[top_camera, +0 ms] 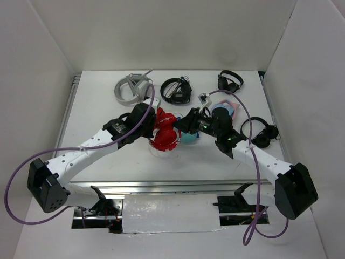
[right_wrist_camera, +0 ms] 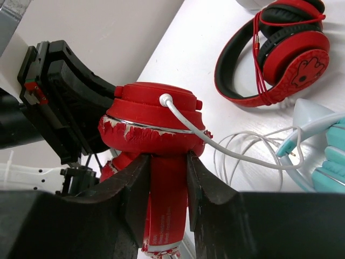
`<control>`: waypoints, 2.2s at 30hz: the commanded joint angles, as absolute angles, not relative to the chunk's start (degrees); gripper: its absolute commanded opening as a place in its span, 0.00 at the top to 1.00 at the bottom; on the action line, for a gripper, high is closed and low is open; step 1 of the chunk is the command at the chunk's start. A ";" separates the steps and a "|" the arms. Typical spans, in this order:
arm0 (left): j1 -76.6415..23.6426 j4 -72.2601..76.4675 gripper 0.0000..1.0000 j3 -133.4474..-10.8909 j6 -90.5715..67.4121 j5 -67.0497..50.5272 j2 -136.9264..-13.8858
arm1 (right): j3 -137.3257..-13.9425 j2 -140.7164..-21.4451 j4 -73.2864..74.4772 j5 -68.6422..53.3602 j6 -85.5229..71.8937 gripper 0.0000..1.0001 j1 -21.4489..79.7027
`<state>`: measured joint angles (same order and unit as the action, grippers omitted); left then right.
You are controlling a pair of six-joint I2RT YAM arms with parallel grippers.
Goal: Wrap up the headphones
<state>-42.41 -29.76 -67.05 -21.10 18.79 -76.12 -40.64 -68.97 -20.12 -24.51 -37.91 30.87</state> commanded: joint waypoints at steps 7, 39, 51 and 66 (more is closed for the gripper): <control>-42.80 -22.23 0.75 -70.75 -20.83 13.36 -70.93 | -39.82 -65.40 -25.30 -24.18 -39.72 1.00 31.99; -37.71 -26.72 0.11 -55.89 -52.63 8.87 -55.81 | -28.13 -53.35 -45.69 8.42 -45.62 1.00 42.96; -35.07 -29.71 0.15 -54.41 -56.42 12.83 -53.17 | -27.16 -54.58 -49.65 20.13 -39.64 1.00 50.45; -35.16 -24.53 0.30 -51.24 -58.88 10.81 -54.40 | -27.95 -60.47 -58.79 31.28 -33.66 1.00 59.85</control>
<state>-35.16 -28.36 -52.10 -57.47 11.46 -55.27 -26.59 -60.49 -46.68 27.18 -34.06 58.13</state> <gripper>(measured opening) 0.710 0.360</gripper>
